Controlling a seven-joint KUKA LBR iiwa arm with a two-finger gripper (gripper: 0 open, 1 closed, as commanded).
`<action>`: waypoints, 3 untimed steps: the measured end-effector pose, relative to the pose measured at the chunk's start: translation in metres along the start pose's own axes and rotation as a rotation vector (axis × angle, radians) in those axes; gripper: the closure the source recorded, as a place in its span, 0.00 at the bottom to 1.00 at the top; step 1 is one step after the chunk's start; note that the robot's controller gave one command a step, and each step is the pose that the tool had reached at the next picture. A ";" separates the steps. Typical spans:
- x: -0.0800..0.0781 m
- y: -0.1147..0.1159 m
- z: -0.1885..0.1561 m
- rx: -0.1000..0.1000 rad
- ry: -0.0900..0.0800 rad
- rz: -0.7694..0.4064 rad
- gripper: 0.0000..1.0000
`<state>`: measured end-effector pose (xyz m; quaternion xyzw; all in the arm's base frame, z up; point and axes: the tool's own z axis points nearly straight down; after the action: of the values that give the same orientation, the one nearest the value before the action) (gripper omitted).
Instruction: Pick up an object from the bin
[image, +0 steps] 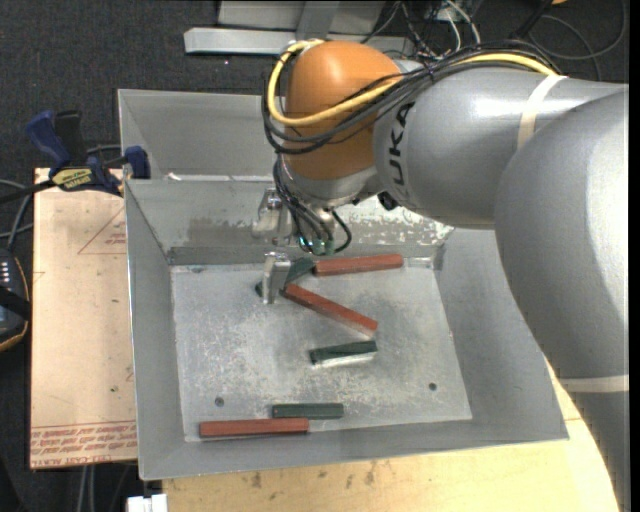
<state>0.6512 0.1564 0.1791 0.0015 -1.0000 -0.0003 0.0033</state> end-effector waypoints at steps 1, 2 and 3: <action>0.000 0.000 -0.003 0.000 -0.003 0.001 0.00; 0.008 -0.003 -0.032 -0.001 -0.008 -0.021 0.00; 0.005 -0.019 0.005 -0.003 -0.018 -0.033 0.00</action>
Offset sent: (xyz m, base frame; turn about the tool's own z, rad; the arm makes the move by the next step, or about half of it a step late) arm -0.0084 -0.0041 0.0344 -0.0231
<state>0.6460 0.1377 0.1737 0.0180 -0.9998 -0.0017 -0.0057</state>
